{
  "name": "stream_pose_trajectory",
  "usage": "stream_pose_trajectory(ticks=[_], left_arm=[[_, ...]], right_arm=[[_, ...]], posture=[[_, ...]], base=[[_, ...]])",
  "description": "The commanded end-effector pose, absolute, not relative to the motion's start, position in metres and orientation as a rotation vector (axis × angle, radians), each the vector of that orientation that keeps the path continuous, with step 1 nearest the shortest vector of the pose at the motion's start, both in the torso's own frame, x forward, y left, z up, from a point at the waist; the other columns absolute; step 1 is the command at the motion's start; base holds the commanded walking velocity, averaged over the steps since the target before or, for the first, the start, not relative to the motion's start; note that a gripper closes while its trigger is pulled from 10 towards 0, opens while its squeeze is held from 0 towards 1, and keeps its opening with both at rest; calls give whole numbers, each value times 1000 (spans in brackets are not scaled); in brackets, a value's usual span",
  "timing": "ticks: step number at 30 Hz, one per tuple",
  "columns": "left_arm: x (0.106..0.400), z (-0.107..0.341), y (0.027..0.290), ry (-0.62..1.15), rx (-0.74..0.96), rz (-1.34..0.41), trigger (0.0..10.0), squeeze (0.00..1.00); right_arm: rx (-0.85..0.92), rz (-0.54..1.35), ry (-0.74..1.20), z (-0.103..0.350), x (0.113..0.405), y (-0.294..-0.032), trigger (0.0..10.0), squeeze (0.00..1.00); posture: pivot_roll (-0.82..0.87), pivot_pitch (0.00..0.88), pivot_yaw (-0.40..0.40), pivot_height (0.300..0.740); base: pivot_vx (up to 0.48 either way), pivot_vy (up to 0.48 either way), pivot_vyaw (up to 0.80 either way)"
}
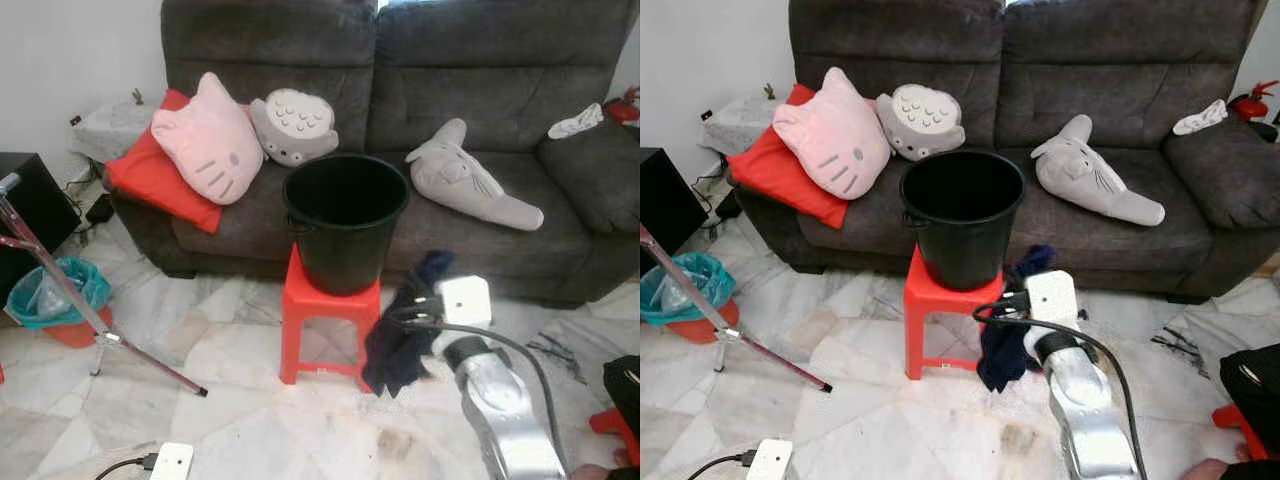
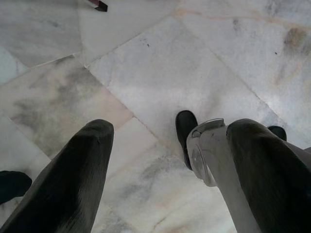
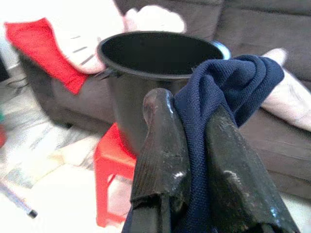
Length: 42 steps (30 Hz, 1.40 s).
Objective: Hang hanger
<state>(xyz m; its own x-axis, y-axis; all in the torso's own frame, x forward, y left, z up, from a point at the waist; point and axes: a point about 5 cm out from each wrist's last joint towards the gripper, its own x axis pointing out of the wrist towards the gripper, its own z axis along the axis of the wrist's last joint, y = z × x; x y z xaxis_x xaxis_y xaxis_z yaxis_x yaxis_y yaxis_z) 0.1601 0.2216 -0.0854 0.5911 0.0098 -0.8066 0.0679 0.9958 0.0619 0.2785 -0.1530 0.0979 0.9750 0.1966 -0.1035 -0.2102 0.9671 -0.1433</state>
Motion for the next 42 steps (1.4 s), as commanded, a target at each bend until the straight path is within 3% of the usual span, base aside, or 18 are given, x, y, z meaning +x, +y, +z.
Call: stream_pose_trajectory(ticks=[1,9,18,30,42], left_arm=[[164,-84,221,939,86,-34,10000,0],[173,-80,217,893,62,-75,10000,0],[175,-79,215,906,41,-132,10000,0],[180,-78,209,914,26,-190,10000,0],[183,-76,204,882,15,-236,10000,0]], right_arm=[[-163,293,63,104,285,-142,10000,0],[-180,416,49,108,294,-137,10000,0],[-216,499,62,108,297,-150,10000,0],[-193,302,10,130,328,-160,10000,0],[-127,231,-34,145,321,-178,10000,0]], posture=[[-48,0,23,740],[-16,0,20,740],[-6,0,24,740],[-22,0,27,740],[-52,0,38,740]], base=[[0,0,0],[0,0,0],[0,0,0],[0,0,0],[0,0,0]])
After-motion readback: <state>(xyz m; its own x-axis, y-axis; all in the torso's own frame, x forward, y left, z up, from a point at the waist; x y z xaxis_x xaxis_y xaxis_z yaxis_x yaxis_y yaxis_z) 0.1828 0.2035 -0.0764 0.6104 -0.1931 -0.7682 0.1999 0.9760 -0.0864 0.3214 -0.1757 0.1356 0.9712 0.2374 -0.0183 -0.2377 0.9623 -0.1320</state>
